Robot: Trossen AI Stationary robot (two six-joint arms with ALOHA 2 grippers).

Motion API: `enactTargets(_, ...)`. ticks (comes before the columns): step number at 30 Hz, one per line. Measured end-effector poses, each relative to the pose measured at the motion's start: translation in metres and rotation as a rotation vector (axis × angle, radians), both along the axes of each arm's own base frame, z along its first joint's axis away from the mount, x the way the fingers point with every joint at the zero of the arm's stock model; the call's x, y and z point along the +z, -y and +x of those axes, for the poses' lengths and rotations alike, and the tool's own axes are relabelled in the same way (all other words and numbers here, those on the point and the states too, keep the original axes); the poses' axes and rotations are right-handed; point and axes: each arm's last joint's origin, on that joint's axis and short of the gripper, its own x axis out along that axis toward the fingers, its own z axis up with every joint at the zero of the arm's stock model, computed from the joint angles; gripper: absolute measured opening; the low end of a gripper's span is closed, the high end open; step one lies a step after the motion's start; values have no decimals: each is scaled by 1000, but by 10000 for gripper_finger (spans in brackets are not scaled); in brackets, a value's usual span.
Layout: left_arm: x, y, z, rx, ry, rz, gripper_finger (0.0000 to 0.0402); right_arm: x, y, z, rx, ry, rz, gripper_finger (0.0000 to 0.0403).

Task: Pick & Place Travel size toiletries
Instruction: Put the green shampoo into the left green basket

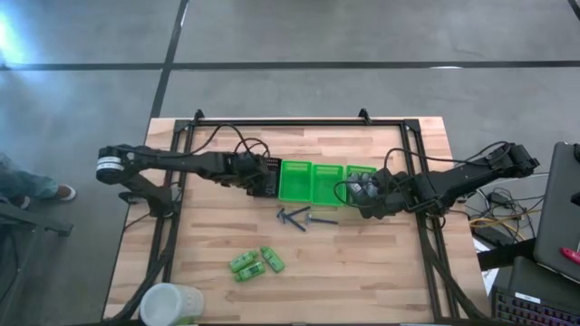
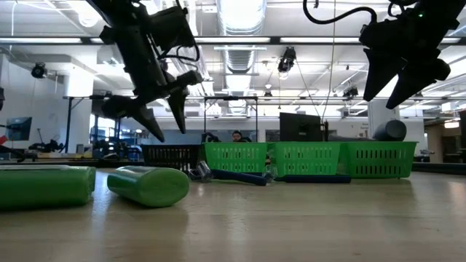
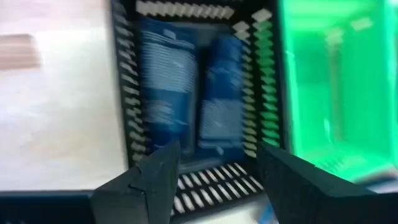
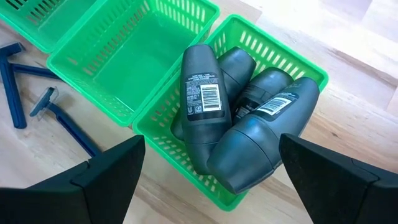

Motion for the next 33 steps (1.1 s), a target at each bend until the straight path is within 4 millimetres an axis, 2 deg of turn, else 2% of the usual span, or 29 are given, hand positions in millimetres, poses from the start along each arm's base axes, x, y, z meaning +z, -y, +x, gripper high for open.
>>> enactTargets(2,9,6,3,-135,14,27,218,0,0,0,2,-1,-1,368)
enactTargets(6,30,32,4,-650,-6,148,215,0,0,0,18,-9,-4,368)
enactTargets(9,27,61,-5,-939,-82,105,215,0,0,0,26,-14,-7,368)
enactTargets(11,23,82,-11,-1047,-127,68,215,0,0,0,26,-14,-7,368)
enactTargets(15,14,118,-25,-1134,-200,17,215,0,0,0,27,-14,-6,368)
enactTargets(19,13,155,-37,-1223,-204,73,216,0,0,0,39,-20,-12,368)
enactTargets(21,11,168,-42,-1204,-219,100,216,0,0,0,41,-21,-13,368)
enactTargets(28,-6,187,-43,-955,-222,19,217,0,0,0,41,-22,-14,368)
enactTargets(33,-18,202,-36,-996,-214,25,235,0,0,0,41,-22,-14,368)
